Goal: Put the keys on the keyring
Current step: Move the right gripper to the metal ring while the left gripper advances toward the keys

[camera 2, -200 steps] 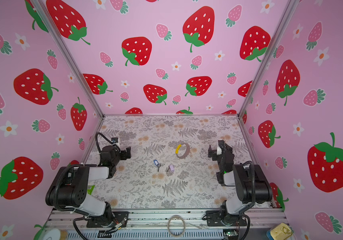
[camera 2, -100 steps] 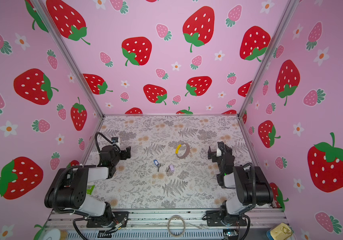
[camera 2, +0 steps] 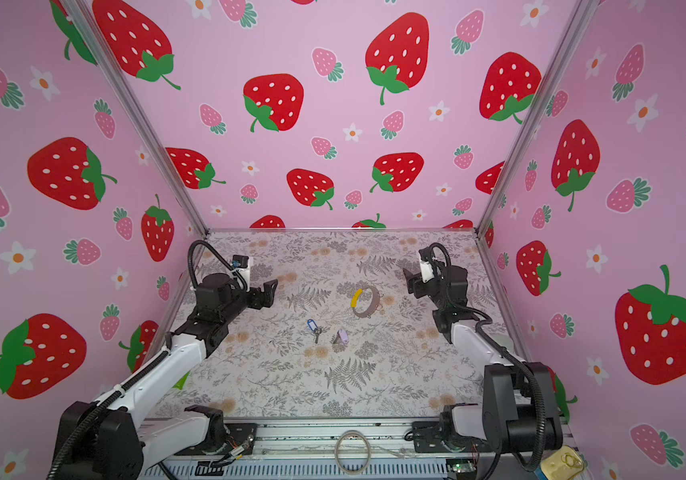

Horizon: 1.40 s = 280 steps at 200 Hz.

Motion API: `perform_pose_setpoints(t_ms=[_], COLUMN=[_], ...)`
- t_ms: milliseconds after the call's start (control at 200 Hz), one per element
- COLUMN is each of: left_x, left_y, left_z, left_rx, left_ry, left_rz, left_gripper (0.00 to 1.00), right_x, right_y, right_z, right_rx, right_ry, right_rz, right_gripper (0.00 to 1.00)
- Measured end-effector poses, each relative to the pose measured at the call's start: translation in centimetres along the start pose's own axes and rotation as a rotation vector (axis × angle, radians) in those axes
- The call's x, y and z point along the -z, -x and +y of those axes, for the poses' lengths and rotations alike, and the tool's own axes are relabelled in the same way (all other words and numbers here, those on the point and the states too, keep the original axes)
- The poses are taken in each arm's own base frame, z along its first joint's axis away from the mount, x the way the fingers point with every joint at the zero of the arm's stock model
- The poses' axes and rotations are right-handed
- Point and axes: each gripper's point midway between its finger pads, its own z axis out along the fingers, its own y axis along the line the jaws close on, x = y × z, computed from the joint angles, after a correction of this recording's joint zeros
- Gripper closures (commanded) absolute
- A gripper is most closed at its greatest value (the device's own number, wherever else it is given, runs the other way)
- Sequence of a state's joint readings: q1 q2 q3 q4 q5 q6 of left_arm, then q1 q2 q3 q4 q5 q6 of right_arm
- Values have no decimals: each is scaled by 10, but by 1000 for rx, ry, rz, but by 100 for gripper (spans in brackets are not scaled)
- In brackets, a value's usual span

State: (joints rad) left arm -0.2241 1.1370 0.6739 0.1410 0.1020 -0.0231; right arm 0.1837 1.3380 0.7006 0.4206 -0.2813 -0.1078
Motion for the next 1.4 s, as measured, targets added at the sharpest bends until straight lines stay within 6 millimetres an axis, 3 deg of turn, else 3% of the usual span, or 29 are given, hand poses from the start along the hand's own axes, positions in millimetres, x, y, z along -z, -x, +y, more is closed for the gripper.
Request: perform_pose_setpoints(t_ms=[160,345,485,640,930,1401], left_x=[2,3,1,0,1,1], left_y=[-22,-33,-39,-47,-49,-50], left_z=[-42,-52,-54,-58,-61,-63], left_rx=[-41,-55,-59,-68,-92,-125], left_ry=[-99,-115,-113,-117,-110,-102], left_rz=[104,157,186,215,222,221], left_gripper=[5,5,5,5,5,5], right_x=[-9,-6,-6,-9,-18,-27], right_y=[-20,-46,-75,-106,-133,-143], right_z=[39,108,133,144,156,164], right_rx=[-4,57,86,117,132,144], right_ry=[112,235,240,215,226,239], right_rz=[170,316,423,528,604,634], right_gripper=[33,36,44,47,51,62])
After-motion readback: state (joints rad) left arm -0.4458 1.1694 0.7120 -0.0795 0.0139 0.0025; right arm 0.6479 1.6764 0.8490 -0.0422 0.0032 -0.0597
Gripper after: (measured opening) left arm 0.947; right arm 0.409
